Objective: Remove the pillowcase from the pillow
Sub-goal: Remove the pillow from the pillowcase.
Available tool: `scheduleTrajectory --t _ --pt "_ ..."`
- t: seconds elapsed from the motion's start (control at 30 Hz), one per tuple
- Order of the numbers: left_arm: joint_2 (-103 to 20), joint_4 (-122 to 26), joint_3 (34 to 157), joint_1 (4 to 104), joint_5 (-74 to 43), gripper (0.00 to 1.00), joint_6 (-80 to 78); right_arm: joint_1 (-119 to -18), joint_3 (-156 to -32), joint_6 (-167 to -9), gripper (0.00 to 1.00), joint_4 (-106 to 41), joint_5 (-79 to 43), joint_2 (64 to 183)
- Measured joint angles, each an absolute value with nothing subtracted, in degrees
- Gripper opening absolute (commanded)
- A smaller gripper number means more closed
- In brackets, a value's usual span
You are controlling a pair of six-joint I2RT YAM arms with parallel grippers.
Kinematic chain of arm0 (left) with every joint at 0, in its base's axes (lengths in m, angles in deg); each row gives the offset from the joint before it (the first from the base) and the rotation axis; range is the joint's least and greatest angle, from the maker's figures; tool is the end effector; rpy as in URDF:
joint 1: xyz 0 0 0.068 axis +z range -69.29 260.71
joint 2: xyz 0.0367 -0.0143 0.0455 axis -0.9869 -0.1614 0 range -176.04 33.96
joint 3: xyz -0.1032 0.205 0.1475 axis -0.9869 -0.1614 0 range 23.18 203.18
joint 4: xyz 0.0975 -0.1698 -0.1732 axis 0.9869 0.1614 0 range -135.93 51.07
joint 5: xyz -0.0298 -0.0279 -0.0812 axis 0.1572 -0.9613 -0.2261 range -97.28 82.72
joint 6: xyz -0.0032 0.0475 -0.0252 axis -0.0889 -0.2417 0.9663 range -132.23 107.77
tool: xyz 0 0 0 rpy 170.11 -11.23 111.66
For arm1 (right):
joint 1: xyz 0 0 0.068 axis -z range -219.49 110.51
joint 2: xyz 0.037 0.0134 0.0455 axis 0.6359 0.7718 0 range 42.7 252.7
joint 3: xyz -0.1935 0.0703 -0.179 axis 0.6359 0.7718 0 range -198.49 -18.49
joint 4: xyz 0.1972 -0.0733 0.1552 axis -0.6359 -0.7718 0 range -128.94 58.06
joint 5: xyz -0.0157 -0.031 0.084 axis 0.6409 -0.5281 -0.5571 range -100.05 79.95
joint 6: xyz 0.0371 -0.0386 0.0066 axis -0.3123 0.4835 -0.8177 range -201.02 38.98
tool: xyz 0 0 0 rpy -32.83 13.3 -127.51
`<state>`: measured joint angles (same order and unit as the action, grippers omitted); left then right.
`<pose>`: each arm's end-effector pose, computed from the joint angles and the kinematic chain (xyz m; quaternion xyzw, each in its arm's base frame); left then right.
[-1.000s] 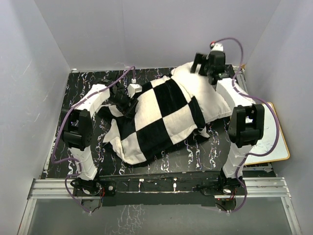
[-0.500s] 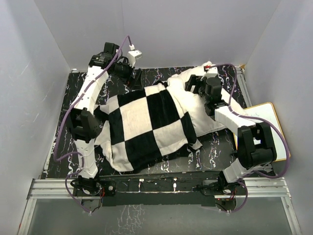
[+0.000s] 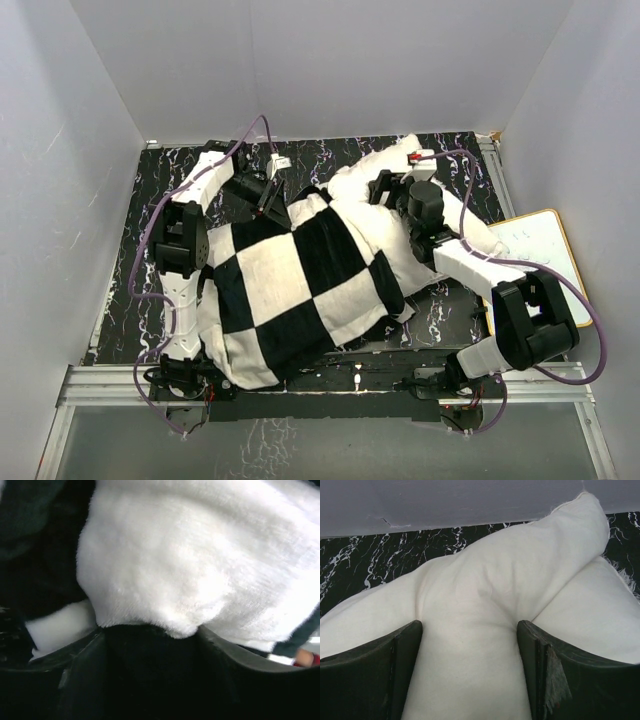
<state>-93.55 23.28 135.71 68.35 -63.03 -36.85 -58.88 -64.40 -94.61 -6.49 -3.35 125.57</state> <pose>0.4260 -0.1234 0.2241 0.3024 0.8297 -0.4595 0.0944 0.3092 0.1045 0.2543 -0.0022 0.7740 0.1358 0.6184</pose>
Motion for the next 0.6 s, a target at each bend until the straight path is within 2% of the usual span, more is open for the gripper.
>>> scheduleTrajectory --t 0.03,0.07,0.27,0.43,0.5,0.6 --pt "-94.0 25.1 135.7 68.4 -65.1 0.08 -37.2 -59.5 -64.0 -94.6 0.78 -6.0 -2.3 125.4" --pt "-94.4 26.6 135.7 68.4 -66.8 0.00 -37.5 -60.2 -63.6 -94.5 0.78 -5.6 -1.3 125.2" --pt "-96.3 31.0 138.9 68.4 -69.0 0.00 -36.4 -63.5 -61.6 -93.6 0.81 -2.4 5.0 124.6" --pt "-100.3 31.8 159.8 68.5 -60.2 0.00 -29.9 -63.9 -61.3 -92.6 0.91 -0.5 6.8 124.2" --pt "-100.8 28.5 167.4 68.8 -56.4 0.00 -27.3 -63.8 -62.1 -91.6 0.93 -1.5 6.4 123.1" --pt "-97.7 19.9 168.3 69.8 -50.9 0.00 -26.6 -63.6 -64.0 -90.6 0.93 -3.6 2.1 120.3"
